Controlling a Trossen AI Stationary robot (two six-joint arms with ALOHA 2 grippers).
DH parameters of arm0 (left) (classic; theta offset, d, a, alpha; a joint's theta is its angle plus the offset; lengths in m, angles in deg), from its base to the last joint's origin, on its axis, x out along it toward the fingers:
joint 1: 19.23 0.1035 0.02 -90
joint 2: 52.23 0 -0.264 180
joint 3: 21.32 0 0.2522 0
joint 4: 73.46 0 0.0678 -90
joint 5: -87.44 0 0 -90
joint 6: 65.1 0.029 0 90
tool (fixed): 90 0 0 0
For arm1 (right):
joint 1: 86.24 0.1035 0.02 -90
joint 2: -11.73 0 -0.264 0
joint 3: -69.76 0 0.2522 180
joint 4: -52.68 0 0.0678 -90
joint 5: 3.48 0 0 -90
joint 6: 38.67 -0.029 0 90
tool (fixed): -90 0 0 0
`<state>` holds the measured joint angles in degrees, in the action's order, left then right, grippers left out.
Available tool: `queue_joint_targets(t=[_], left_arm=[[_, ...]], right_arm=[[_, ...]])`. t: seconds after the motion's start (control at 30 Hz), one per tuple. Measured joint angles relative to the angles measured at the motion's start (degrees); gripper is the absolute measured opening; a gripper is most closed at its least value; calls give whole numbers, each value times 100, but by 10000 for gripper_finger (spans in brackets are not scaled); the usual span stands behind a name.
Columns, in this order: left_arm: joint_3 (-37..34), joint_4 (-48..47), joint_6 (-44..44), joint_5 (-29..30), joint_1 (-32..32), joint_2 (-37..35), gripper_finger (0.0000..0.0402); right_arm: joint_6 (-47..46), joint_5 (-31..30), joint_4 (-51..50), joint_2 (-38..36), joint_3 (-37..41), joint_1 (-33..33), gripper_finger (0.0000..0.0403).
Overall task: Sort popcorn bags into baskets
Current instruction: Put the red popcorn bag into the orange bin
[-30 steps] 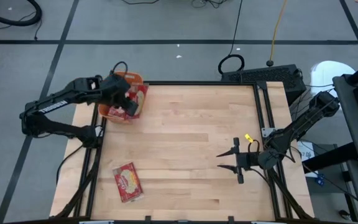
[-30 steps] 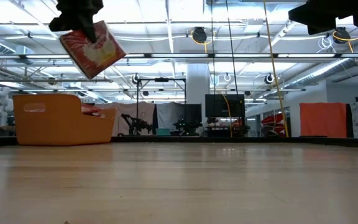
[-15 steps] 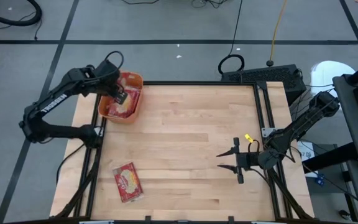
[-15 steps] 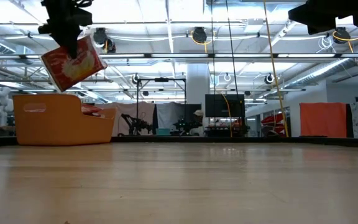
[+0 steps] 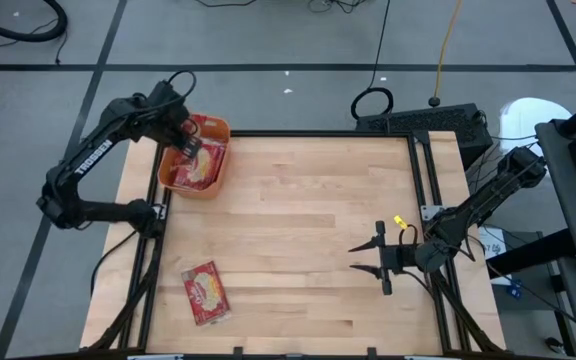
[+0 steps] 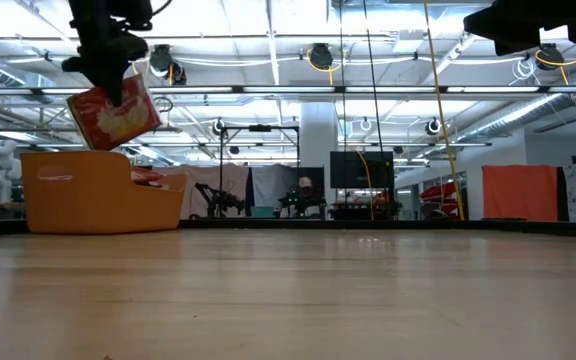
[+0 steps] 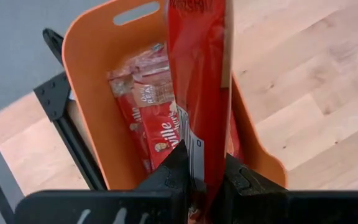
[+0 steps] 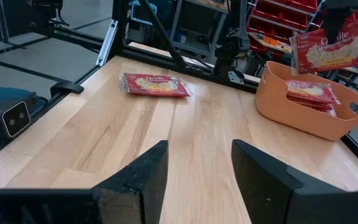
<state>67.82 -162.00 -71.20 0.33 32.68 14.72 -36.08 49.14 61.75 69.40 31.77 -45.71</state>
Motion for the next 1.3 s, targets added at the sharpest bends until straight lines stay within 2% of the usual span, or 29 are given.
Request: queue_joint_targets(t=[0.1, 0.3, 1.13, 1.3], left_arm=[[0, -4, -2, -40, 98, 150, 35], [0, -200, -169, -495, 187, 476, 35], [-13, -510, -693, -375, 181, 655, 35], [-347, -478, -952, -216, 181, 654, 35]], right_arm=[[-32, 1, -37, -2, 0, 0, 169], [-40, 2, -181, -2, 0, 0, 169], [-113, 2, -175, -2, 2, 0, 169], [-113, 2, -175, -2, 2, 0, 169]])
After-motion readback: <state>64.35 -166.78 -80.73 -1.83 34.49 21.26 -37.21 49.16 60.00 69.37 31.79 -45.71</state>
